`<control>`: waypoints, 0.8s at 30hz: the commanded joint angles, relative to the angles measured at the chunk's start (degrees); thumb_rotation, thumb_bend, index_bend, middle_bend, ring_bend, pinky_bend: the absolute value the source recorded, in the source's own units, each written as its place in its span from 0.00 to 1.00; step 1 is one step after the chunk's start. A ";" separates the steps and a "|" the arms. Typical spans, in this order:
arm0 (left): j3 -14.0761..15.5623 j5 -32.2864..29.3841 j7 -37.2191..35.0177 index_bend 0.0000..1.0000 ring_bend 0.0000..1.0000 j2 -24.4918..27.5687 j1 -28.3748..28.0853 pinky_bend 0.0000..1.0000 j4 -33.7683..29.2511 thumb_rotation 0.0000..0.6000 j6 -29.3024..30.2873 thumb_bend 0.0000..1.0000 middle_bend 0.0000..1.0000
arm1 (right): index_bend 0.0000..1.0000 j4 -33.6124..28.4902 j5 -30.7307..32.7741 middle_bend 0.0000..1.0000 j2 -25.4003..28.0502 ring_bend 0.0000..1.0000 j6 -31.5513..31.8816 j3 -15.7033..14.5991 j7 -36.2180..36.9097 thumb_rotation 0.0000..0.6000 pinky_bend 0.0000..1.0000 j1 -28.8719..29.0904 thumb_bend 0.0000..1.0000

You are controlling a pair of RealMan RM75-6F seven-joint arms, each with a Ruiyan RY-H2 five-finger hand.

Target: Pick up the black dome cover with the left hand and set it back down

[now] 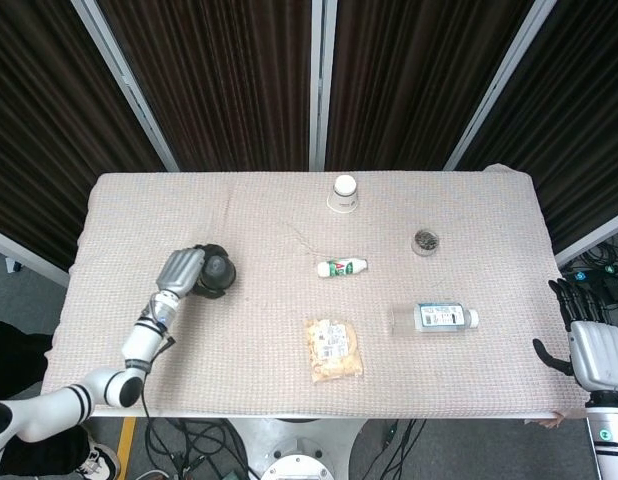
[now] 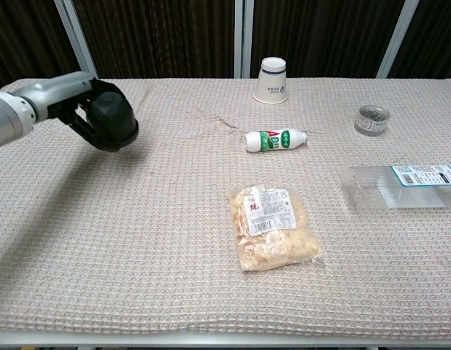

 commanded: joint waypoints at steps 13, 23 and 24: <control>2.88 3.42 -3.39 0.29 0.28 -6.38 1.12 0.36 4.68 1.00 -0.29 0.16 0.41 | 0.03 0.98 0.79 0.06 -0.20 0.00 -1.09 -0.06 0.85 1.00 0.01 0.20 0.20; 4.09 7.94 -7.74 0.15 0.18 -5.36 1.46 0.27 4.83 1.00 0.53 0.07 0.28 | 0.03 0.66 0.99 0.06 -0.07 0.00 -1.41 -0.11 0.49 1.00 0.01 0.30 0.20; 4.10 8.06 -7.83 0.15 0.18 -5.23 1.50 0.27 4.68 1.00 0.59 0.06 0.28 | 0.03 0.63 1.00 0.06 -0.06 0.00 -1.38 -0.11 0.46 1.00 0.01 0.29 0.20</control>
